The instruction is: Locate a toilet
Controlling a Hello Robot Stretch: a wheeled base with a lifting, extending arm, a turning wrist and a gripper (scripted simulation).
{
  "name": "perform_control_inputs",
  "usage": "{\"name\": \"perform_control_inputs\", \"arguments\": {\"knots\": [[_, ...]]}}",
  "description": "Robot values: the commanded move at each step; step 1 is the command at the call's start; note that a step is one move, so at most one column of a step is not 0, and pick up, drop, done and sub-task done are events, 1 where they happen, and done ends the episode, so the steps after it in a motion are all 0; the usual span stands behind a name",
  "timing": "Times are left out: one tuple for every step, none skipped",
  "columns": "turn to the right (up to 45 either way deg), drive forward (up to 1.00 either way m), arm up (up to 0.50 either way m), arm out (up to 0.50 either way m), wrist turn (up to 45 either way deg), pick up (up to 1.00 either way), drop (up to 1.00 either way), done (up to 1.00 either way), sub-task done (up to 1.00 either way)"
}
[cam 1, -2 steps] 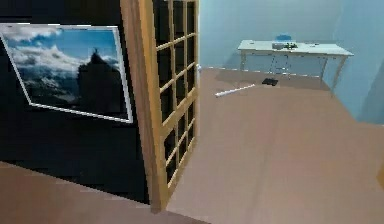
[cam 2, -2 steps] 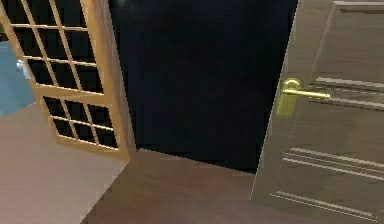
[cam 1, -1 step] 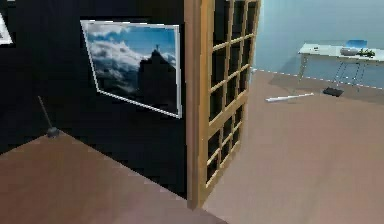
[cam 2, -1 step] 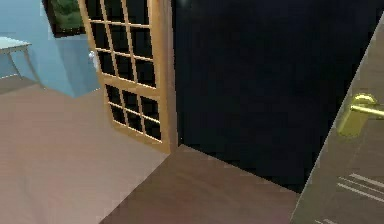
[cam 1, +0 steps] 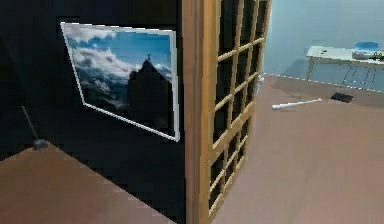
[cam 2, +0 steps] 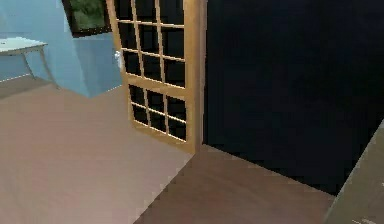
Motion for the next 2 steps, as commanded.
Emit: {"name": "perform_control_inputs", "arguments": {"knots": [[-45.0,0.0,0.0,0.0,0.0,0.0,0.0,0.0,0.0],[-45.0,0.0,0.0,0.0,0.0,0.0,0.0,0.0,0.0]]}}
